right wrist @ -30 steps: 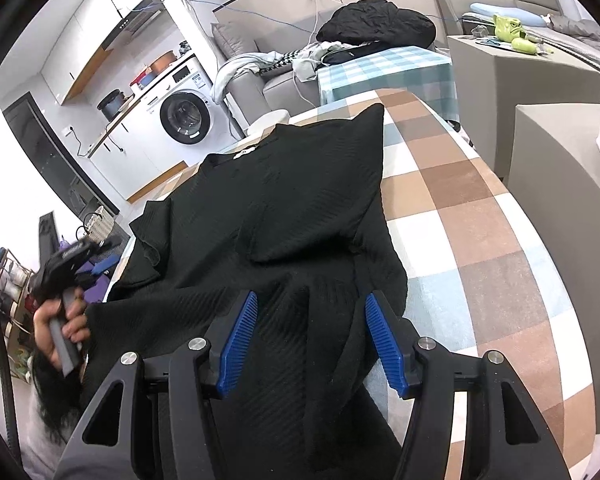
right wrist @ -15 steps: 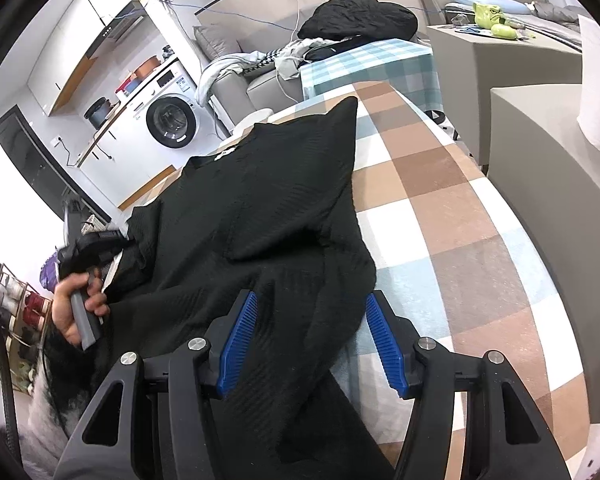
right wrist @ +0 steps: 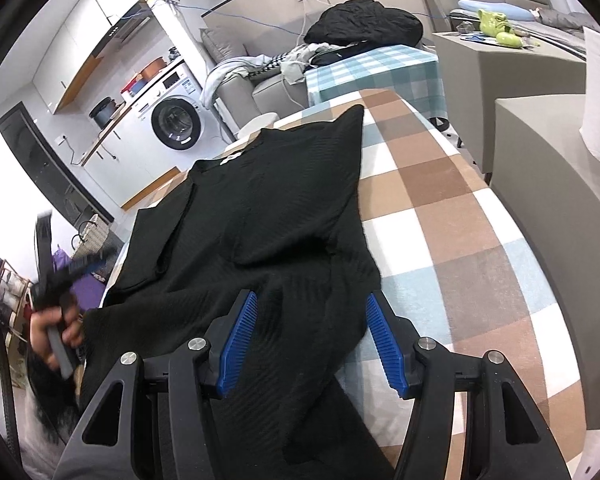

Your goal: Fold small clothes

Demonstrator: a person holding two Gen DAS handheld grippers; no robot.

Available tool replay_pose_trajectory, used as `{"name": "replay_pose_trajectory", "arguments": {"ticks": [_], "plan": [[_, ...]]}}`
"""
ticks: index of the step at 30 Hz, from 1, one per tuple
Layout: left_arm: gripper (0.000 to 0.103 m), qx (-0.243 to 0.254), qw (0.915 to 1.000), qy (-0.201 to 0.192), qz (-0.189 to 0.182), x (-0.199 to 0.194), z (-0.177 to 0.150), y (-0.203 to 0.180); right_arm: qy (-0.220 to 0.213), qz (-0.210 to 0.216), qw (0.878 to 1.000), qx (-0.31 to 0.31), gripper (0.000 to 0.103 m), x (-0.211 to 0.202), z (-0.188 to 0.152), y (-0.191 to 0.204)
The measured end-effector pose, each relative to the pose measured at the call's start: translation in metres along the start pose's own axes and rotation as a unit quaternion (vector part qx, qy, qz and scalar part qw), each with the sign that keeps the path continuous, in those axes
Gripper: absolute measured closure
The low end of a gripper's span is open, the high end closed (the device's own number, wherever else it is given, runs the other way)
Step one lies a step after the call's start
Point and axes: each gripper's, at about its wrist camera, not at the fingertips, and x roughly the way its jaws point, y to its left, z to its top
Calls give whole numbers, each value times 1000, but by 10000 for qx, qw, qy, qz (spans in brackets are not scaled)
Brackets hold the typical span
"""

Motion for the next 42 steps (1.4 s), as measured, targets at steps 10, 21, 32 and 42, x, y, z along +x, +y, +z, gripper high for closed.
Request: {"name": "replay_pose_trajectory", "arguments": {"ticks": [10, 21, 32, 42], "plan": [[96, 150, 9998, -46, 106, 8, -35, 17, 24, 75, 9999, -113, 45, 2, -1, 14], [80, -777, 9968, -177, 52, -27, -53, 66, 81, -103, 9999, -37, 45, -7, -6, 1], [34, -1159, 9923, -423, 64, -97, -121, 84, 745, 177, 9969, -179, 36, -5, -42, -17], [34, -1337, 9905, -322, 93, -111, -153, 98, 311, -197, 9990, 257, 92, 7, -5, -53]]}}
